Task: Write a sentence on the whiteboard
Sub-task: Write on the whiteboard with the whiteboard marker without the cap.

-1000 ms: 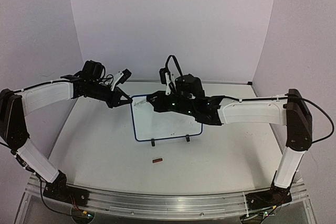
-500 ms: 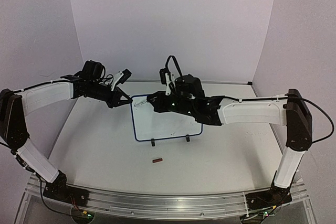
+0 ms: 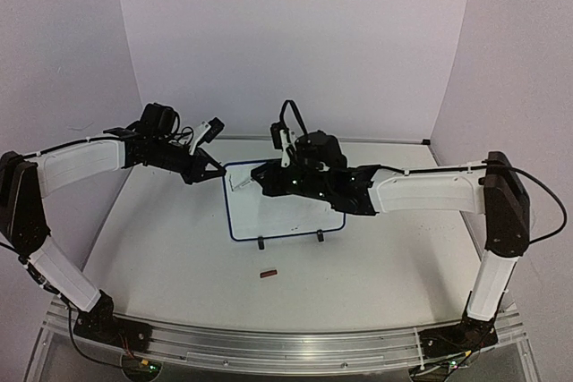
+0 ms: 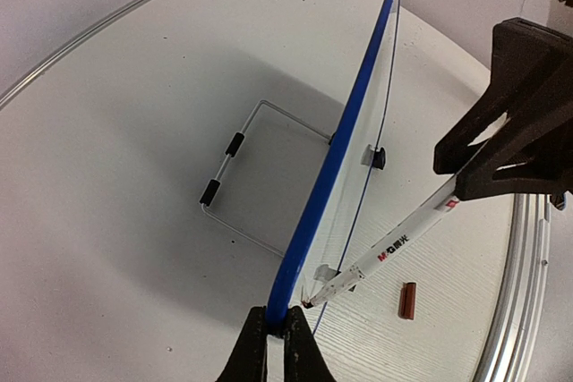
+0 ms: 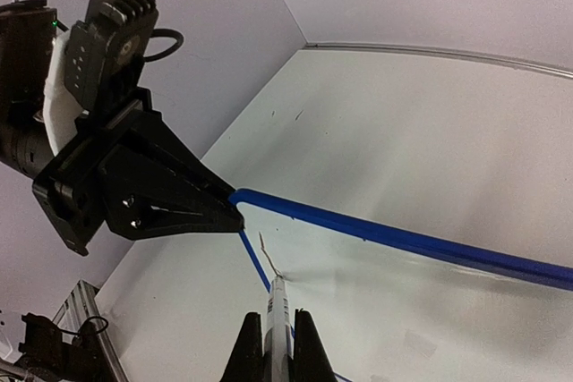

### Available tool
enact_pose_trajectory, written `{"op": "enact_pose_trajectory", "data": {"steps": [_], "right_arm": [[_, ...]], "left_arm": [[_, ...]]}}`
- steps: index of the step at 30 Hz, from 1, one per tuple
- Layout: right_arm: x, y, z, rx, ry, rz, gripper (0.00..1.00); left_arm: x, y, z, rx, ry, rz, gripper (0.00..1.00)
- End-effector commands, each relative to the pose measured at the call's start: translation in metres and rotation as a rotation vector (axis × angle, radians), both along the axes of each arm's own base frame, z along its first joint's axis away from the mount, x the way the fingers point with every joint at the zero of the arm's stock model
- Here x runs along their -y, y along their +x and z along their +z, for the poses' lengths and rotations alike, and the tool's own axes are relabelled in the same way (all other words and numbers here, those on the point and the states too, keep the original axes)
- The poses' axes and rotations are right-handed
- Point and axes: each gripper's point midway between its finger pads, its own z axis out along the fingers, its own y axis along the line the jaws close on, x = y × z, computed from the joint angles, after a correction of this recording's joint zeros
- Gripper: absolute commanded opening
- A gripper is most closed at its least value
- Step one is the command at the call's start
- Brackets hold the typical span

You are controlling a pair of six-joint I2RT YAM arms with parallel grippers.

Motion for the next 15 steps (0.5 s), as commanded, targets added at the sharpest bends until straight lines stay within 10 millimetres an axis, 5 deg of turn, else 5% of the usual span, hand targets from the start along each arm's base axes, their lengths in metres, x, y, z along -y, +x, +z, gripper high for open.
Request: {"op": "enact_pose_trajectory", "data": {"steps": [1,15], "right_arm": [[0.000,0.003,-0.010,-0.009,-0.030,-0.017,0.00],[0.002,-0.015,0.045,0.029,0.113,0.053,0.00]], "left_arm": [[-0.004,-0.004,-0.008,0.020,0.053,-0.007,0.00],[-0.004,-0.004,-0.007,0.025,0.055,-0.004,0.00]]}}
